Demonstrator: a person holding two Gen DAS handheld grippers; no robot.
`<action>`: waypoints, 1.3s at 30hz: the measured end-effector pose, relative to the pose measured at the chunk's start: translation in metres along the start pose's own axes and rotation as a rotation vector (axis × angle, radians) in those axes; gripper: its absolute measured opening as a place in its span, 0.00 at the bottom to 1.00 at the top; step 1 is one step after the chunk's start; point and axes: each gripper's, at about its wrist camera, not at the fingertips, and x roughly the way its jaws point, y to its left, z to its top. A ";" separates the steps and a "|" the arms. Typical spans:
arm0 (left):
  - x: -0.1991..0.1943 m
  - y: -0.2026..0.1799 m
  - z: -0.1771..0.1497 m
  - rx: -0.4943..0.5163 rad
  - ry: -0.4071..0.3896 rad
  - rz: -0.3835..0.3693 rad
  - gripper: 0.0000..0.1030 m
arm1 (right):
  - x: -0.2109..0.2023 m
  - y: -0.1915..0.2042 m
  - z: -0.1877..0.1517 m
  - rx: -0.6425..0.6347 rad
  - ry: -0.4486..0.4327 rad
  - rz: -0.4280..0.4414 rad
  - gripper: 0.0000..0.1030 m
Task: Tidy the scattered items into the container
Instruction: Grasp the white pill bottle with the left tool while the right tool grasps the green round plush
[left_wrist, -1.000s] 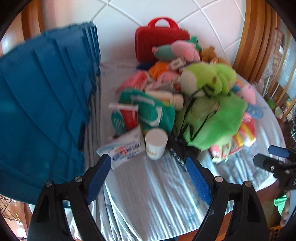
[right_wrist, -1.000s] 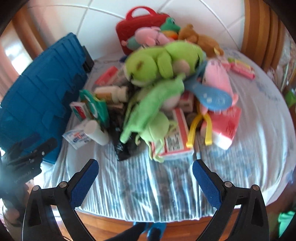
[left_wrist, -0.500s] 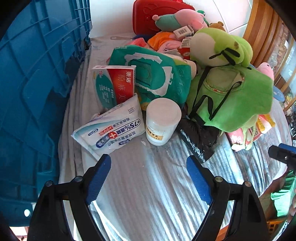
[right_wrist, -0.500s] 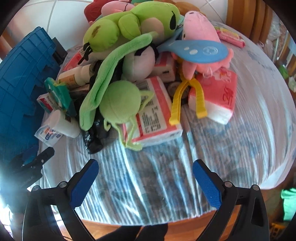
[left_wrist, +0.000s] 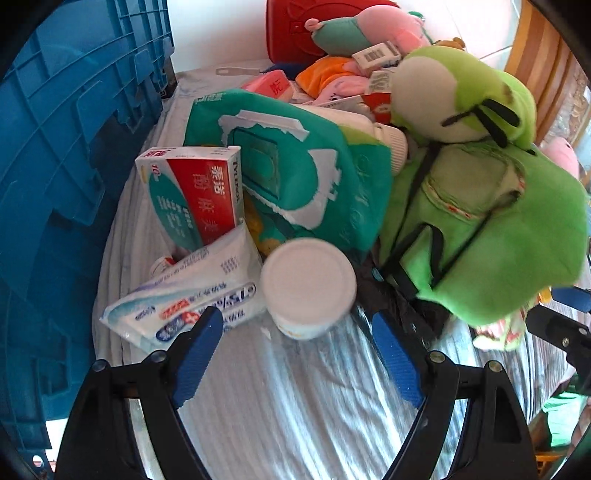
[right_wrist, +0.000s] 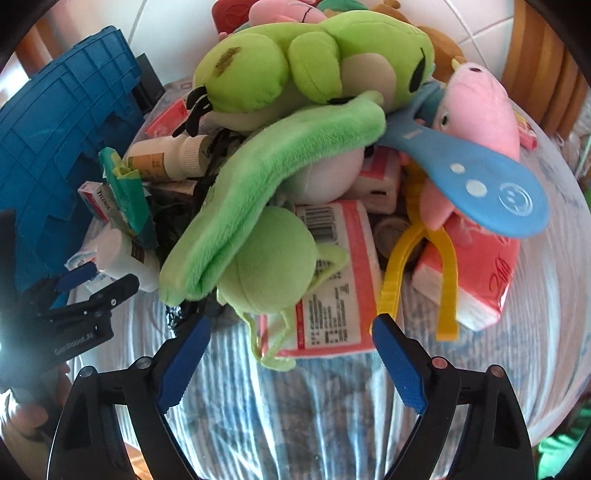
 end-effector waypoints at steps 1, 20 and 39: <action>0.003 0.001 0.002 -0.005 0.005 -0.005 0.81 | 0.002 -0.001 0.003 -0.001 0.000 0.002 0.88; -0.026 -0.001 0.000 0.002 -0.059 -0.049 0.45 | 0.007 0.006 0.004 -0.054 -0.020 0.021 0.56; -0.143 -0.044 0.012 0.063 -0.300 -0.044 0.45 | -0.128 0.016 -0.004 -0.100 -0.284 0.047 0.50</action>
